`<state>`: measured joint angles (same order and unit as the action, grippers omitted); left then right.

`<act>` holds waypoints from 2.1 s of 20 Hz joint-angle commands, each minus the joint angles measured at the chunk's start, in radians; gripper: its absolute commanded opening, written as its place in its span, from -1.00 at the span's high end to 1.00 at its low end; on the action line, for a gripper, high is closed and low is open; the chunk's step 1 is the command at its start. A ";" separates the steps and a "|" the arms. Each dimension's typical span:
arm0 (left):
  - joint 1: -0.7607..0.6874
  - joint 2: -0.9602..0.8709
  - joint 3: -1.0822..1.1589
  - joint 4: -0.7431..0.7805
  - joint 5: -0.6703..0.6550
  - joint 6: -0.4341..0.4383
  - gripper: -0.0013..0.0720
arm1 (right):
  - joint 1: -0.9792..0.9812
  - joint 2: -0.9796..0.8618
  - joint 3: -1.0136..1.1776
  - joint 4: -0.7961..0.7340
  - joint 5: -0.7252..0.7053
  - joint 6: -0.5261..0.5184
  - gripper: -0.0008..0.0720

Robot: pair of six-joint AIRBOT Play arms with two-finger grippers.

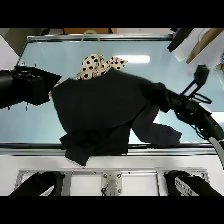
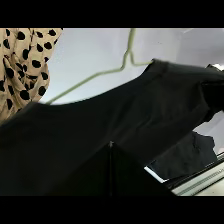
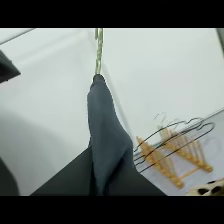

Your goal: Fold the clothes and pants, and hang the long-sleeved shirts on hangers.

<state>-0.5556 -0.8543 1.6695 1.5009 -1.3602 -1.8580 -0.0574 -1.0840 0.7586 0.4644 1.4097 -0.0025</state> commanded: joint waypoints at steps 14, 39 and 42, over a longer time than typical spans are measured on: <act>0.021 -0.299 -0.001 -0.009 0.116 0.137 0.93 | -1.067 0.348 0.375 -0.253 -0.689 0.195 0.95; 0.021 -0.326 -0.001 -0.038 0.077 0.155 0.93 | -1.104 -0.018 0.822 -0.446 -1.298 0.183 0.95; 0.021 -0.326 -0.001 -0.037 0.077 0.156 0.93 | -1.119 -0.010 0.772 -0.446 -1.297 0.191 0.95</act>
<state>-0.5350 -1.1793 1.6680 1.4693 -1.2831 -1.7008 -1.1656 -1.0950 1.5642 0.0216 0.1188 0.1799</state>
